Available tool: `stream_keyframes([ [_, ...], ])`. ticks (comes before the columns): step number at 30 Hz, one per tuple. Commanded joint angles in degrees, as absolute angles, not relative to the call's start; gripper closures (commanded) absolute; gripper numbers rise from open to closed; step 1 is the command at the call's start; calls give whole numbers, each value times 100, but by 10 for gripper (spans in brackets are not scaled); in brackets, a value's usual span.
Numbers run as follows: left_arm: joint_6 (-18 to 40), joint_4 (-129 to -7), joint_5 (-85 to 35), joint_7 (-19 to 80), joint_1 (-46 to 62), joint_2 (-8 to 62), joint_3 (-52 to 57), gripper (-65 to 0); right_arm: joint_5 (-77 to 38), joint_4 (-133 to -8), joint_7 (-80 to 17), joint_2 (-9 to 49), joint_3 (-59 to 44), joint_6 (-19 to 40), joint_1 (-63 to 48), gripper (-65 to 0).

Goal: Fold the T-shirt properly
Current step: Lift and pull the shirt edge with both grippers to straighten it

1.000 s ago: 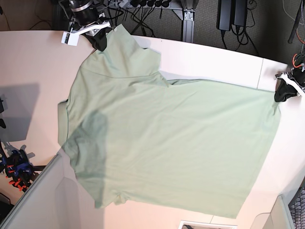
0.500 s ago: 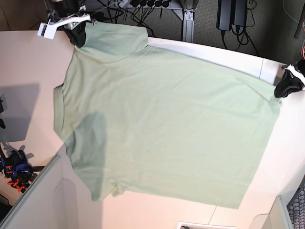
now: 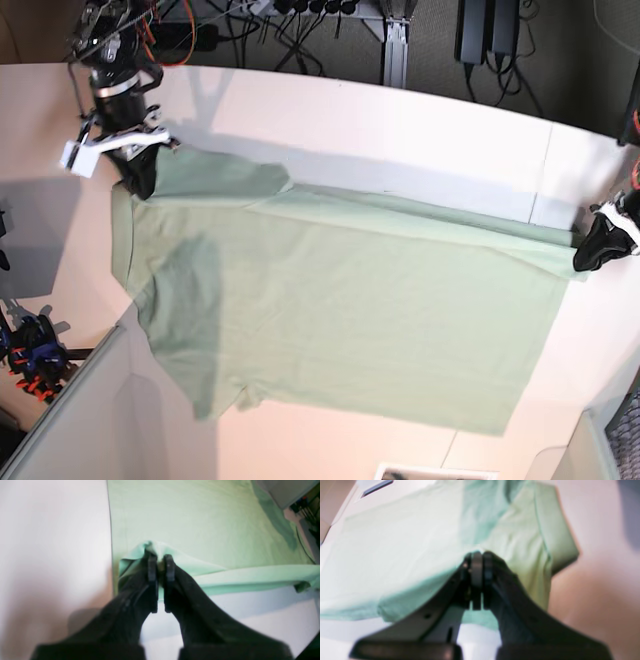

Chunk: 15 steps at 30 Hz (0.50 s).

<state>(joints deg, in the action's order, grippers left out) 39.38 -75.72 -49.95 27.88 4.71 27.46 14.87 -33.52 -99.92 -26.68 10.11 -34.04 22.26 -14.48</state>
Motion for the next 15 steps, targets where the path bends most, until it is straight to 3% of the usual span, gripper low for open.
stream_keyframes([
  [1,4000,-7487,-5074,2565,307,2842,1492,0,-3387,-9974,-2486,1186,-3376,2233,-1271,0],
  [6,4000,-6936,-5072,2482,-145,2842,1452,0,-3293,-9452,-2486,1546,-2974,2233,-701,0],
  [15,4000,-6313,-4456,1920,-757,2825,867,0,-2880,-8965,-2438,1638,-2556,2233,99,0],
])
